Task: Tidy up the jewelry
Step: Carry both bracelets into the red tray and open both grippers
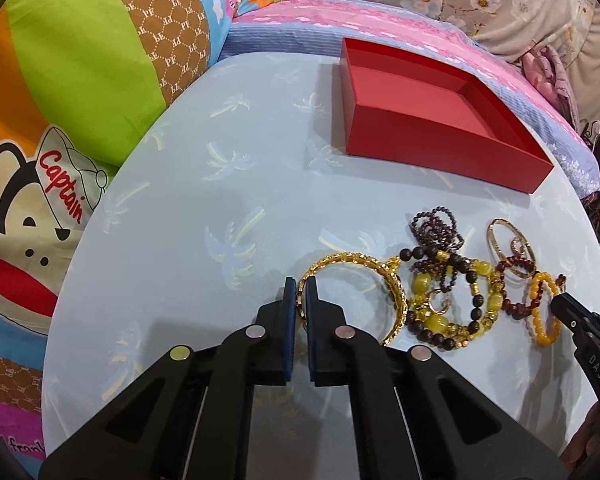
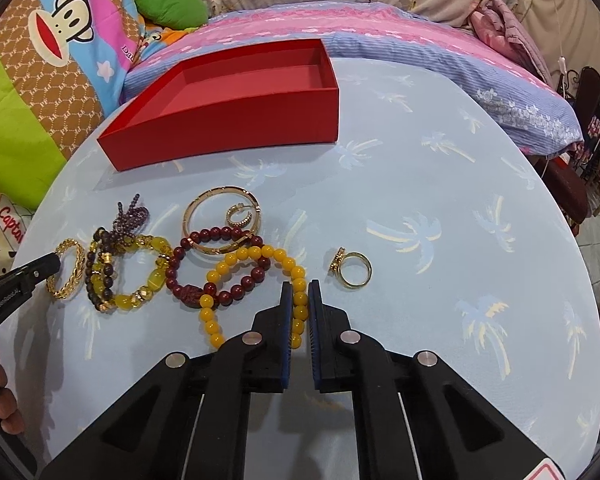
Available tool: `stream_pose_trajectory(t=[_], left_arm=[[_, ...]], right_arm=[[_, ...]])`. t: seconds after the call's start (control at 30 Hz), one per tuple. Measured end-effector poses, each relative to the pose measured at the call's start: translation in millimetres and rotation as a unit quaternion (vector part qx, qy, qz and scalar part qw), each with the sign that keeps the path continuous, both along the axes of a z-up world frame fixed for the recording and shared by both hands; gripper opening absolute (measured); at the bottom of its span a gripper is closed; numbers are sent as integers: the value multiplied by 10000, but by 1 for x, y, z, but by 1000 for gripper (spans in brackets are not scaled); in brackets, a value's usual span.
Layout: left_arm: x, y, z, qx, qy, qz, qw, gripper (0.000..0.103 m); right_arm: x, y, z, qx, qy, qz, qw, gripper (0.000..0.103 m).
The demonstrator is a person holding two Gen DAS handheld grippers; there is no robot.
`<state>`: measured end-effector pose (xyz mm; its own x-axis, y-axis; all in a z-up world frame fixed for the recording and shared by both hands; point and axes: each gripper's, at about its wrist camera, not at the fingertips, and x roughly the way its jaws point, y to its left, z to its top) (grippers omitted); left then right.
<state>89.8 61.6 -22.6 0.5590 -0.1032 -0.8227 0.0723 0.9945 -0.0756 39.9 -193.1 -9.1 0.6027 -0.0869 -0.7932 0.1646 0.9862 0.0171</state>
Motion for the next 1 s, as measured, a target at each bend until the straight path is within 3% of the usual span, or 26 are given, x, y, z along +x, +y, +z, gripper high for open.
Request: stream_pose_trajectory(t=[0.33,0.53,0.73,1.0], left_arm=[[1,-6,48,-152,-344,-192,9991,4],[39,-24,86,-215,-686,-495,9962,4],[119,-56,110,-82,-964,-775,9923,5],[229,-94,89,-79,-695,-928,9932,5]], right_arm=[[5,3,55,169,-521,283,9981,7],[45,-1,102,184,-913,606,9938,7],[126,-3,133,230,-1053,875,9903,7],[243,-10,112,554,-624,951,9920,7]])
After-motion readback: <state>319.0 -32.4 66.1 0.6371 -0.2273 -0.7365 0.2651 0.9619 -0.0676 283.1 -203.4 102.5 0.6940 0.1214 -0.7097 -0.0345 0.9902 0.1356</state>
